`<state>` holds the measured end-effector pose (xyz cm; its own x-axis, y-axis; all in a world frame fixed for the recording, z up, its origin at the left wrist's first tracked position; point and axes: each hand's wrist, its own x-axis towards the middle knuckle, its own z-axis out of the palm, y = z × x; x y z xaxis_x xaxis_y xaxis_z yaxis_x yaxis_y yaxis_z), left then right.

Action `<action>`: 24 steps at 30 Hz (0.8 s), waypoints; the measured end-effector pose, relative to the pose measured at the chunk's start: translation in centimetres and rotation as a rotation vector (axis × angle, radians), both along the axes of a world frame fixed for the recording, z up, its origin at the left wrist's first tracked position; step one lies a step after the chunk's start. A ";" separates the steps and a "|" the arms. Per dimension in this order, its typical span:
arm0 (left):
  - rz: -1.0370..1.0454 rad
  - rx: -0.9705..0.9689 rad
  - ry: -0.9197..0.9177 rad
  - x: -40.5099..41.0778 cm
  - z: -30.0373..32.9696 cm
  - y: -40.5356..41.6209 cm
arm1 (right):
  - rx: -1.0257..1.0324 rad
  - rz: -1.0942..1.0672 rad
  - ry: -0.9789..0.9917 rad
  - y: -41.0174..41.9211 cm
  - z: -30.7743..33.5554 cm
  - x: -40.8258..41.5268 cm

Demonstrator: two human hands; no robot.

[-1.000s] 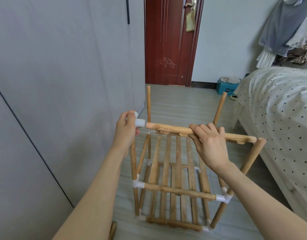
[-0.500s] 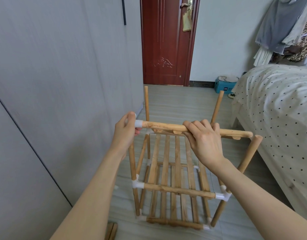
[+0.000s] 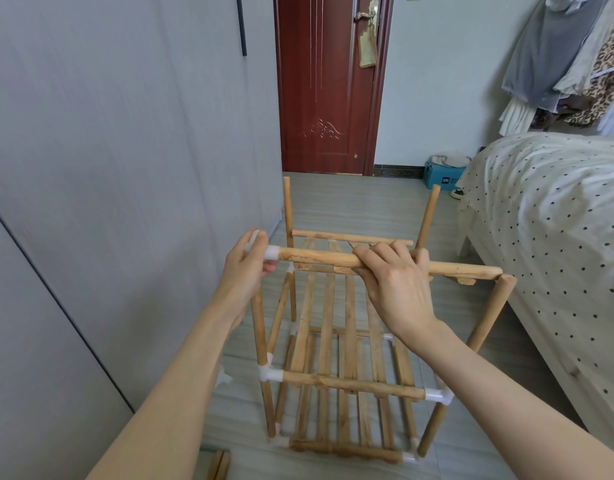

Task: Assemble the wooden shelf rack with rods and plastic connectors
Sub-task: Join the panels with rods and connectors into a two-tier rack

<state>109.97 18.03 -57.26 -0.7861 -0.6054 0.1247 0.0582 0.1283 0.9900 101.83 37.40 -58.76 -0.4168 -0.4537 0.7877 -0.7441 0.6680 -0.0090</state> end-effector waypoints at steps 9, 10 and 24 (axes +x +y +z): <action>-0.091 -0.459 -0.052 0.9 0.3 0.6 | -0.017 0.076 -0.101 0.6 0.5 -0.4; -0.108 -0.526 -0.050 0.9 0.3 0.7 | -0.017 0.084 -0.125 0.8 0.5 -0.5; -0.062 -0.640 -0.068 0.1 0.5 1.0 | -0.715 0.066 -0.852 3.1 -0.1 2.9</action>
<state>110.04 19.07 -56.76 -0.8361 -0.3810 0.3947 0.0246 0.6928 0.7207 104.70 40.45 -58.83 -0.9375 -0.0512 0.3442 -0.3451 0.2639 -0.9007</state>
